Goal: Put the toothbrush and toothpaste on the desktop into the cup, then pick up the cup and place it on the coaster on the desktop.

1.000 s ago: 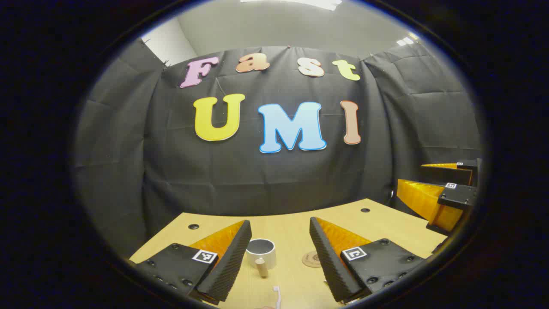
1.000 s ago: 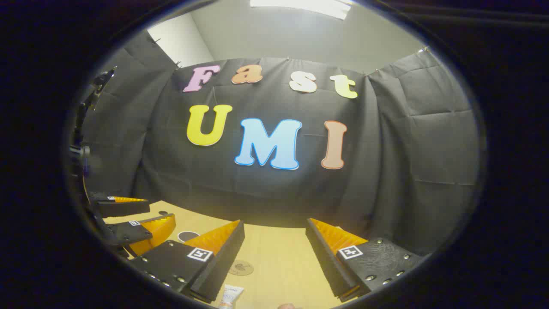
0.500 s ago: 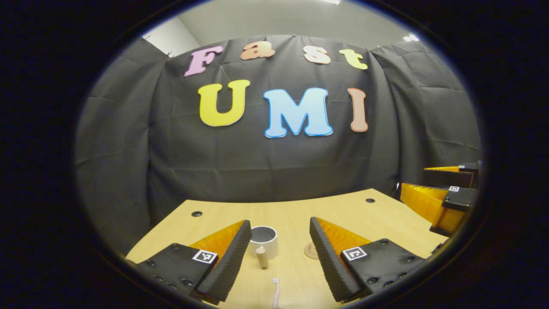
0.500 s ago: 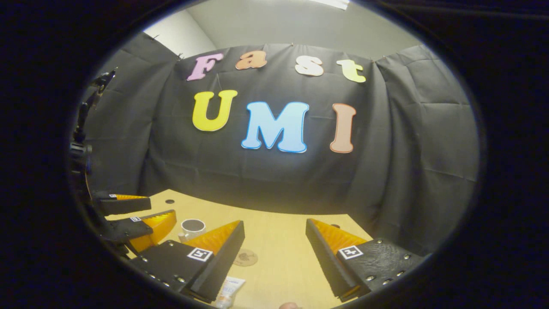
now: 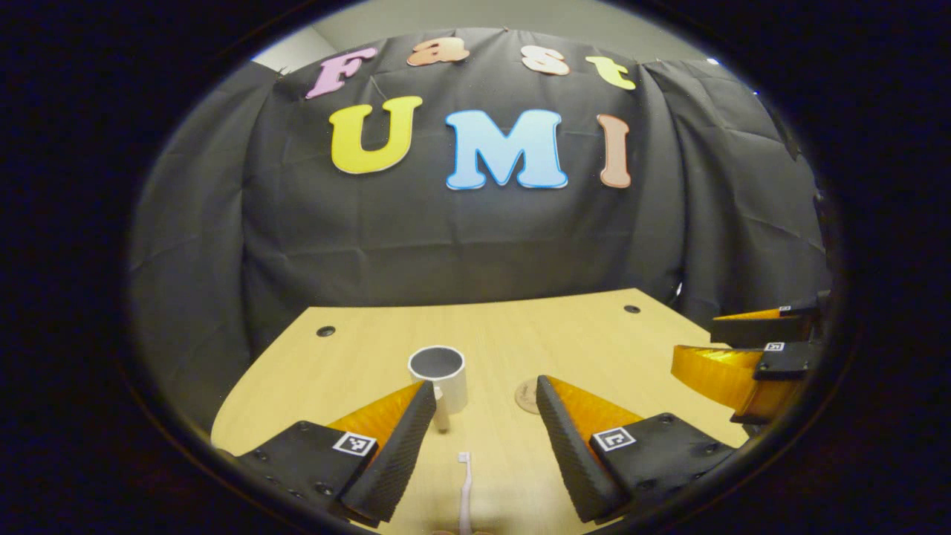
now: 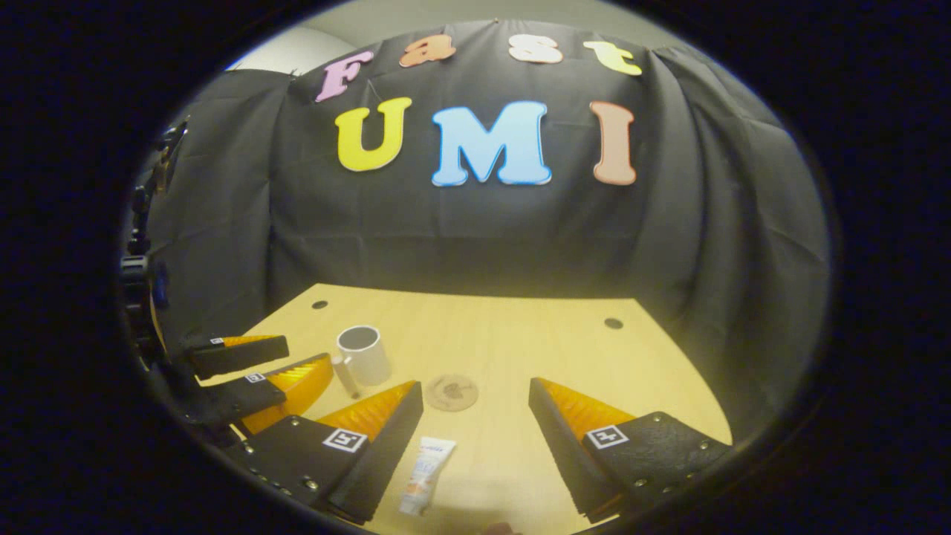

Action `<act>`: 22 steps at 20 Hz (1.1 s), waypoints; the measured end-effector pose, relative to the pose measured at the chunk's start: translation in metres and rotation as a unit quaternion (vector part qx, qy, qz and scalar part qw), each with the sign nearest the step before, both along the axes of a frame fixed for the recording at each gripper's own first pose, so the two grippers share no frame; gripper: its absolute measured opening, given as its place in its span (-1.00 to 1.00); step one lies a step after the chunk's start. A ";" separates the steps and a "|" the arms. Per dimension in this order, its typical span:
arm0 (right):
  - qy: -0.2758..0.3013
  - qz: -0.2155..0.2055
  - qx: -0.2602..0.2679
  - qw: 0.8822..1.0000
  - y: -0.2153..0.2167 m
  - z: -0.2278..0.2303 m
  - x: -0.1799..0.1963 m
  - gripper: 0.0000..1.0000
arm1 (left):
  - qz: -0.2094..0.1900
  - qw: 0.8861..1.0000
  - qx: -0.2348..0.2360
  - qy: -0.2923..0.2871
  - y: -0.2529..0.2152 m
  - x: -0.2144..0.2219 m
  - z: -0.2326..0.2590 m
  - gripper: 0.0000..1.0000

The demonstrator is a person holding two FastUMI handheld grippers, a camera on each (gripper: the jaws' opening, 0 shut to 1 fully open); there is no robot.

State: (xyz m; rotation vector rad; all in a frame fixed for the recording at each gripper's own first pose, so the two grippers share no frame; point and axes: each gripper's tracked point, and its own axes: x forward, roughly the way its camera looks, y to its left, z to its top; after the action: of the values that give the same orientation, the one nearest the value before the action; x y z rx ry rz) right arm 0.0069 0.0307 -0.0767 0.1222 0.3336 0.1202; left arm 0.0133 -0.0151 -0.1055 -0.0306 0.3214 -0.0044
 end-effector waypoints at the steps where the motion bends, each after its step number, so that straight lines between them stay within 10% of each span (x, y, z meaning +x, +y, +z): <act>1: 0.022 0.008 0.010 1.000 0.005 -0.009 0.000 0.82 | -0.002 1.000 -0.002 0.017 0.001 -0.001 -0.011 0.81; 13: 0.182 0.032 -0.003 0.983 0.034 -0.078 0.002 0.87 | 0.014 0.970 -0.072 0.233 0.012 -0.021 -0.124 0.90; 22: 0.334 0.029 -0.004 0.942 0.047 -0.147 0.000 0.87 | 0.008 0.909 -0.086 0.408 0.016 -0.051 -0.191 0.85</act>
State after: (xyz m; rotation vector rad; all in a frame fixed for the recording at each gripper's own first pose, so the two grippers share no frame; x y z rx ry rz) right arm 0.0066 0.0776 -0.2237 0.1430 1.0172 0.1333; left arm -0.0376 0.0010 -0.2963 -0.2135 1.1631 -0.0035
